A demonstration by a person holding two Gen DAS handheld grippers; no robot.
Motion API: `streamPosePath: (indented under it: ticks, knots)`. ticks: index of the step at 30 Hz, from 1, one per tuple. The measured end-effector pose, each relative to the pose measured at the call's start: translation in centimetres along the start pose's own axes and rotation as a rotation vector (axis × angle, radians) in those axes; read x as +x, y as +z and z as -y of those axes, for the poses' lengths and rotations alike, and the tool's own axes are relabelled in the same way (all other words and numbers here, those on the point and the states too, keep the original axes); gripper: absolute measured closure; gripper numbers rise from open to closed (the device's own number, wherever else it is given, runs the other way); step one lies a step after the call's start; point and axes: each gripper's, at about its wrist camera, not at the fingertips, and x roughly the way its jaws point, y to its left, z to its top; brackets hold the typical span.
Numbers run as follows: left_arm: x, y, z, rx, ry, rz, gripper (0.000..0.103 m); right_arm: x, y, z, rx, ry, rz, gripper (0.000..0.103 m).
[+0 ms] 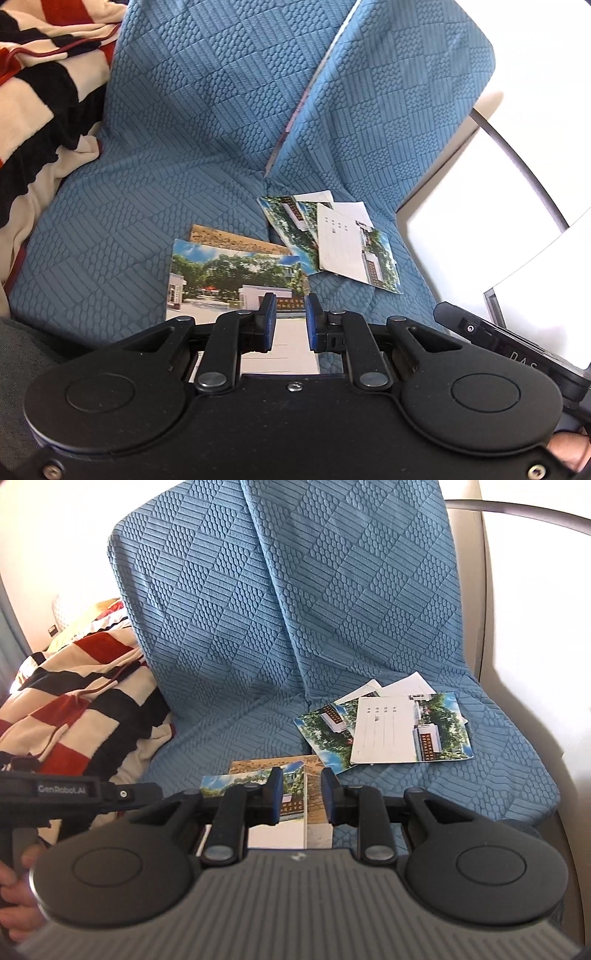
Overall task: Organize objects
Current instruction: 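Raise both tools and move them back toward the postcard pile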
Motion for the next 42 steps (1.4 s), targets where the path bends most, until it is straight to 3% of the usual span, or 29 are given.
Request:
streamPosePath:
  ticks: [24,42]
  knots:
    - [2.1,-1.2,5.5,0.083,-0.012,-0.016,0.089,-2.1,-0.4,4.9,-0.004,-0.076,0.036,0.077]
    - [4.8,-2.2,9.5,0.134,-0.073,-0.05,0.089,-3.5,-0.6,9.3,0.051,-0.148,0.046,0.077]
